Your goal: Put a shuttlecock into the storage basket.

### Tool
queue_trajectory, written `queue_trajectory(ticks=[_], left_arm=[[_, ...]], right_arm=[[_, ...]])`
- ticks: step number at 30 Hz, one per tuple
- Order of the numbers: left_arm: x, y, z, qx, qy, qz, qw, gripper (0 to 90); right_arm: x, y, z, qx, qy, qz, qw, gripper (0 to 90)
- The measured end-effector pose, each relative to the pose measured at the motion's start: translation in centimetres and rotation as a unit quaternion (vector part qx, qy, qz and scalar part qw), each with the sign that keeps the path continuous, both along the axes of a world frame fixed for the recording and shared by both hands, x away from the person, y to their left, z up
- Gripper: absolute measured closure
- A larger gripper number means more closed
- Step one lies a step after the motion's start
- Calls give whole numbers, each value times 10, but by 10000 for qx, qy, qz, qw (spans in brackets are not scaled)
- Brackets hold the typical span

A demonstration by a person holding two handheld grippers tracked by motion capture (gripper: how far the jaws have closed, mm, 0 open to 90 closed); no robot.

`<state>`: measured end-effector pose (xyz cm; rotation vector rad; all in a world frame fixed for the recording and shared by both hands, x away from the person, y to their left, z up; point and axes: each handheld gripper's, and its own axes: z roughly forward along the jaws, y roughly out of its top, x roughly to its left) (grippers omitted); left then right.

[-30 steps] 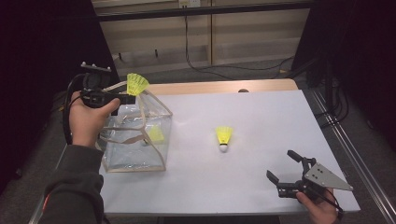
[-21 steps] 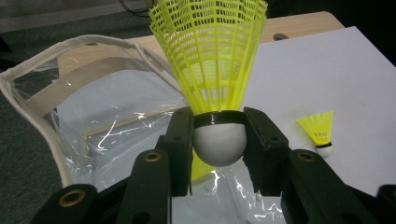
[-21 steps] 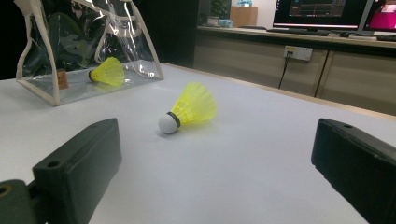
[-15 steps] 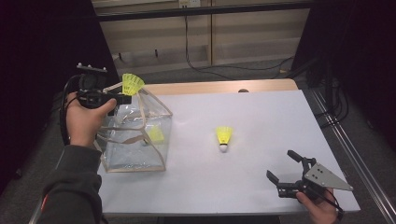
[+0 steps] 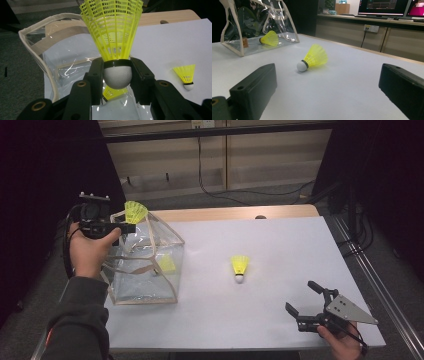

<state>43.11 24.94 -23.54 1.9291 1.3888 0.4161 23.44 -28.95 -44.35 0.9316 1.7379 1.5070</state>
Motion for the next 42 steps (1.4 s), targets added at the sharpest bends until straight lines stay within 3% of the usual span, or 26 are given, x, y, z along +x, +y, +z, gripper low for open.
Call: queue_trajectory(ticks=[20, 42], left_arm=[[10, 2, -16, 142, 32, 359, 9993, 648], [21, -4, -30, 358, 162, 508, 9979, 647]], right_arm=[[0, 0, 0, -14, -5, -5, 10000, 15], [-1, -1, 0, 8, 13, -13, 10000, 15]])
